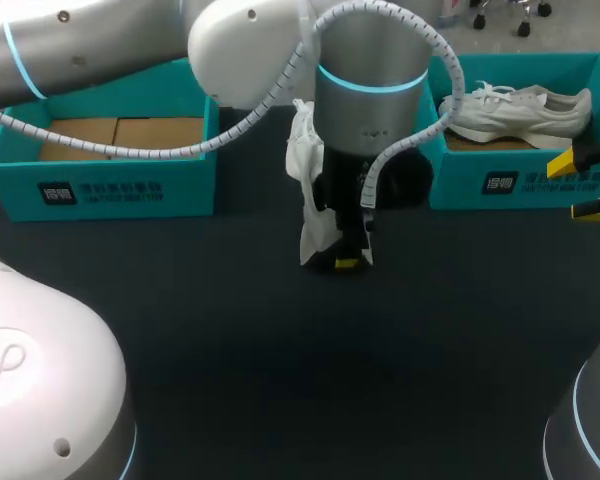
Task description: Take the shoe out of the shoebox, open the shoe tongue, remove and reinsert the insole, then place the shoe into the shoebox
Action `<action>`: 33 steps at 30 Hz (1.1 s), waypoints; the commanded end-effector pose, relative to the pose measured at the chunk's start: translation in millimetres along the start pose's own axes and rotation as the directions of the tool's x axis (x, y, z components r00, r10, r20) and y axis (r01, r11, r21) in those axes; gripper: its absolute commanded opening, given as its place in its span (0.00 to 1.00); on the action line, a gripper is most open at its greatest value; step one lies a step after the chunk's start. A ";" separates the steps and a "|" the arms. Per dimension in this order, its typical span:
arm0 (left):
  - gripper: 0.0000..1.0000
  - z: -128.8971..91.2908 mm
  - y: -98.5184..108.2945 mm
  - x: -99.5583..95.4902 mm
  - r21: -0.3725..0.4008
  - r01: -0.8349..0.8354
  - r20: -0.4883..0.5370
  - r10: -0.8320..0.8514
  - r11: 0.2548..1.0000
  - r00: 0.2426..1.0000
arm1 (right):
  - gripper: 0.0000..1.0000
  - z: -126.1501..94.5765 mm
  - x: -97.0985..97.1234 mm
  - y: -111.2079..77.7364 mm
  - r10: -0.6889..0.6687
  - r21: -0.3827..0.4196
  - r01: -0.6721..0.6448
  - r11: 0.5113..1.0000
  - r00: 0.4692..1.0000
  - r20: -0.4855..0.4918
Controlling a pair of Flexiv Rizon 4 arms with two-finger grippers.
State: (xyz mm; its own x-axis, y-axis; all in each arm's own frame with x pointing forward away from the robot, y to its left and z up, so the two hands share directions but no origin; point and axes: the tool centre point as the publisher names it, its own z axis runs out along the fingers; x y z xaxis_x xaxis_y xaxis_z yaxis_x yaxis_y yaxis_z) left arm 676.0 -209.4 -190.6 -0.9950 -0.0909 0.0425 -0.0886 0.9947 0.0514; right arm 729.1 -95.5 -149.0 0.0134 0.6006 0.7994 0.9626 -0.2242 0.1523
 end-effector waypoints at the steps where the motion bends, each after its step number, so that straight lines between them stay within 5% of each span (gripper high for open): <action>1: 0.00 0.4 50.9 -16.4 0.068 0.007 -0.025 -0.005 0.998 1.000 | 1.00 0.0 -0.1 -0.1 0.001 0.001 -0.001 1.000 1.000 0.002; 8: 0.00 -9.0 107.1 -29.3 0.049 -0.006 -0.049 0.009 0.999 0.999 | 1.00 0.0 -0.1 -0.1 0.001 0.001 -0.001 1.000 1.000 0.002; 19: 0.00 -26.5 148.1 -52.2 0.069 -0.057 -0.052 0.060 0.996 0.997 | 1.00 0.0 -0.1 -0.1 0.001 0.001 -0.001 1.000 1.000 0.002; 33: 0.00 -23.0 183.5 -71.1 0.019 -0.084 -0.063 0.085 0.996 0.994 | 1.00 0.0 -0.1 -0.1 0.001 0.001 -0.001 1.000 1.000 0.002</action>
State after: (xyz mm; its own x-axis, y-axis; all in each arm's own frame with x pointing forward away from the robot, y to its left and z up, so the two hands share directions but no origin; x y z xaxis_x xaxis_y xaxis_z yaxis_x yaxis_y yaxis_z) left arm 733.4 -28.1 -161.4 -0.9932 -0.0101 0.1157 -0.0028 0.9980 0.0629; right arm 729.1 -95.5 -149.0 0.0133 0.6007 0.7994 0.9626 -0.2241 0.1524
